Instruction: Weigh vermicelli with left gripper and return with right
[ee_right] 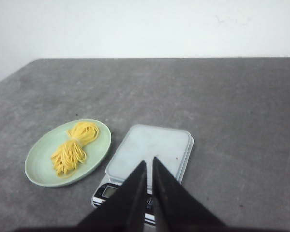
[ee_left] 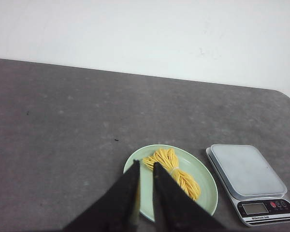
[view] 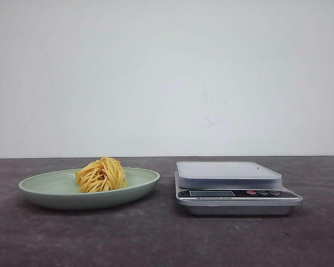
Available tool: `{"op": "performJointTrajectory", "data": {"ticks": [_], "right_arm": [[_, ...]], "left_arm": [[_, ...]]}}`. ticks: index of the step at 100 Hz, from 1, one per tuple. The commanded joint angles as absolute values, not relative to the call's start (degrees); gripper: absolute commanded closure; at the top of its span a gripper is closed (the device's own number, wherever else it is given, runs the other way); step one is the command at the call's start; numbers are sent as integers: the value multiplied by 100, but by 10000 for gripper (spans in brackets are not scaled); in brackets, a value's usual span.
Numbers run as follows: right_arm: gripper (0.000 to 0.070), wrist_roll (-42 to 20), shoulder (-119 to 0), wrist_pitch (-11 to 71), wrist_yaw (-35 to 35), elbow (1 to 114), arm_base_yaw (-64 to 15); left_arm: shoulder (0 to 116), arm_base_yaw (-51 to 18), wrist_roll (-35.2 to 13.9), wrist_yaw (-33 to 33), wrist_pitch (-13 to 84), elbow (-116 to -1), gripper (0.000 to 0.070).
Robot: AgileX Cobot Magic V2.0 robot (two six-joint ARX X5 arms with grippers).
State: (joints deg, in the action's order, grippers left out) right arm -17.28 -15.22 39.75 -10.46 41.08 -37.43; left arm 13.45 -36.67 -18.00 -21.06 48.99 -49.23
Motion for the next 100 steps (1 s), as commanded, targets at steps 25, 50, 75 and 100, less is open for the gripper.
{"op": "performJointTrajectory", "data": {"ticks": [25,50,75,100], "right_arm": [[691,-1883,-1522,3905,-1052,4169,-3774],[691,-1883,-1522,3905,-1050,4169,-3774],[691,-1883,-1522,3905,-1050,4169,-3774],[691,-1883,-1522,3905,-1050,4169,-3774]], "left_arm": [[1378,-3708,-1750,-2117,4838,-5006,689],[1378,-3708,-1750,-2117,4838,-5006,689],[1374,-3708,-1750,-2117,4838,-5006,689],[1236,-2486,-1149,-2091,4104,-4628,688]]}}
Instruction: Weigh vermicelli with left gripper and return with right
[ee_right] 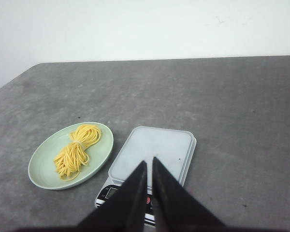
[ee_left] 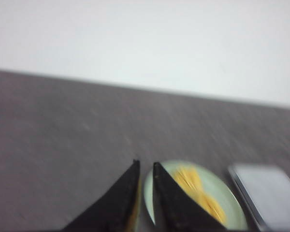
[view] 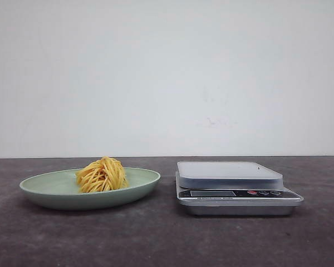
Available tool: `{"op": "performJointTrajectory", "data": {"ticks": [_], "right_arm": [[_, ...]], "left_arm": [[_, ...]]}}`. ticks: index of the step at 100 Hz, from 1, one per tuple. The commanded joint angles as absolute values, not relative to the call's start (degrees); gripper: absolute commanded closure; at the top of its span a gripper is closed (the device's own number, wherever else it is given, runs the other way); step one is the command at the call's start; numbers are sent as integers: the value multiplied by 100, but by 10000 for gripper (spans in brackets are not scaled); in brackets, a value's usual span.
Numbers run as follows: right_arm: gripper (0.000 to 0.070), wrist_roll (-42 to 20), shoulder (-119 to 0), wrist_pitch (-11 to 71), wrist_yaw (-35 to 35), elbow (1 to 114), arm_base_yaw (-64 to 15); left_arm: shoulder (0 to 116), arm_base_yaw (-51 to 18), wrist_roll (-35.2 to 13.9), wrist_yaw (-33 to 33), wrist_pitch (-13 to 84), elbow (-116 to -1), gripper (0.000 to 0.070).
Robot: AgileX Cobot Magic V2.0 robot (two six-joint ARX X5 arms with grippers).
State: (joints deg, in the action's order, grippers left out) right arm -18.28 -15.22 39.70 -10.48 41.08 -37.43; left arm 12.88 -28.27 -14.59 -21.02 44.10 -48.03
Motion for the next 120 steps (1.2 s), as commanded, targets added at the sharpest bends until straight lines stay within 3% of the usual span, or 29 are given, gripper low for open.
{"op": "performJointTrajectory", "data": {"ticks": [1,19,40,85,120], "right_arm": [[691,-1883,-1520,3905,-1050,4169,-3774],[691,-1883,-1520,3905,-1050,4169,-3774],[691,-1883,-1520,3905,-1050,4169,-3774],[691,-1883,-1520,3903,-1050,4169,-3774],[691,-1883,-1520,3900,-1050,4169,-3774]], "left_arm": [[1221,-2412,-1127,-2080,4038,-4576,688],[836,-1223,-681,-1070,2770,-3236,688],[213,-489,-473,-279,1533,-1466,688],[19,-362,-458,-231,816,-67,688],[21,-362,-366,-119,1109,-75,688]]}}
